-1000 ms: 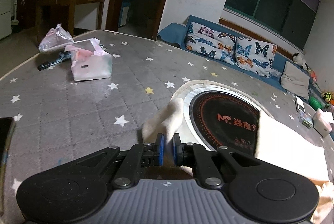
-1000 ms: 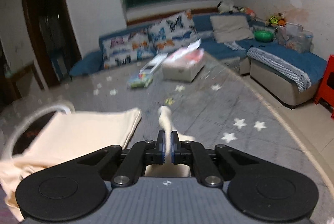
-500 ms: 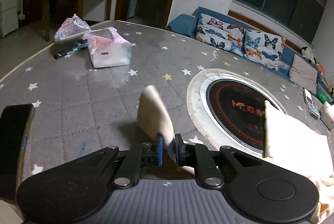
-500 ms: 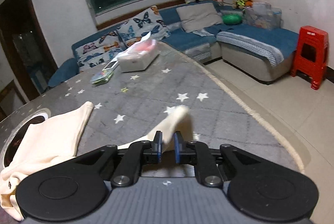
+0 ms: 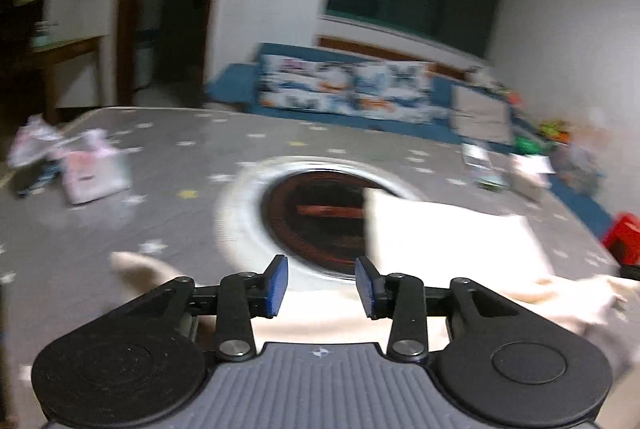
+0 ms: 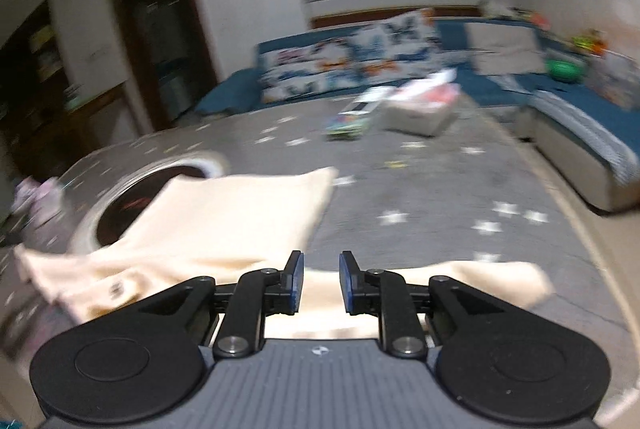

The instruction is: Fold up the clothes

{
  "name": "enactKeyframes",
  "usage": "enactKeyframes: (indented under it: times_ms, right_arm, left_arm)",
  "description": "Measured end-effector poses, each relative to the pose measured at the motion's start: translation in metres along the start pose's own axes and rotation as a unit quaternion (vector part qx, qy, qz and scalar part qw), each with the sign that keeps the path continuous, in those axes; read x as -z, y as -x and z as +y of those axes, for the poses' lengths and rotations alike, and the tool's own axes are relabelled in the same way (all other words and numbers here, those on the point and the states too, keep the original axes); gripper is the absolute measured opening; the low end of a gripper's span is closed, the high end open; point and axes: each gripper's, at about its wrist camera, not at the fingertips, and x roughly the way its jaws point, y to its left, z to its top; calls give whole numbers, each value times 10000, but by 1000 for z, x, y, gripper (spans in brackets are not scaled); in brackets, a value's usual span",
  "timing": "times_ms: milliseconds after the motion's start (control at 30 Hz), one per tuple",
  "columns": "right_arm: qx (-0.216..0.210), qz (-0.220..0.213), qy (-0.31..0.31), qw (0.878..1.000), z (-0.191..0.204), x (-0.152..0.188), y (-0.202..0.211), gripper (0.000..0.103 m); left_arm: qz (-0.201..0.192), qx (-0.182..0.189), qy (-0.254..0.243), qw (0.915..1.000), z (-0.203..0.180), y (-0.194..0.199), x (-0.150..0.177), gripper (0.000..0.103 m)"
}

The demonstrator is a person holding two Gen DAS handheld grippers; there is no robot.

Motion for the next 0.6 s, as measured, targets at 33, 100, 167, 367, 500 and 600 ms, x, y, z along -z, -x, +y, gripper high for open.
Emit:
enactKeyframes:
  times_ms: [33,100,167,367,500,600]
  right_arm:
    - [-121,67,119,9998,10,0,-4,20]
    - [-335,206,383,9985,29,1,-11,23]
    - [-491,316,606,9965,45,2,-18,23]
    - [-853,558,1092,9888,78,6,-27,28]
    - [-1082,689,1448,9811,99,9,-29,30]
    - [-1240,832,1711,9739,115,14,-34,30]
  left_arm:
    - [70,176,-128,9997,-11,-4,3,41]
    - [230,486,-408,9977,-33,-13,9,41]
    - [429,788,-629,9940,-54,-24,16,41]
    - [576,1312,-1451,9790,-99,-41,32,53]
    - [766,1137,-1788,9743,-110,-57,45,47]
    - [896,1103,-1755,9742,-106,-62,50,16]
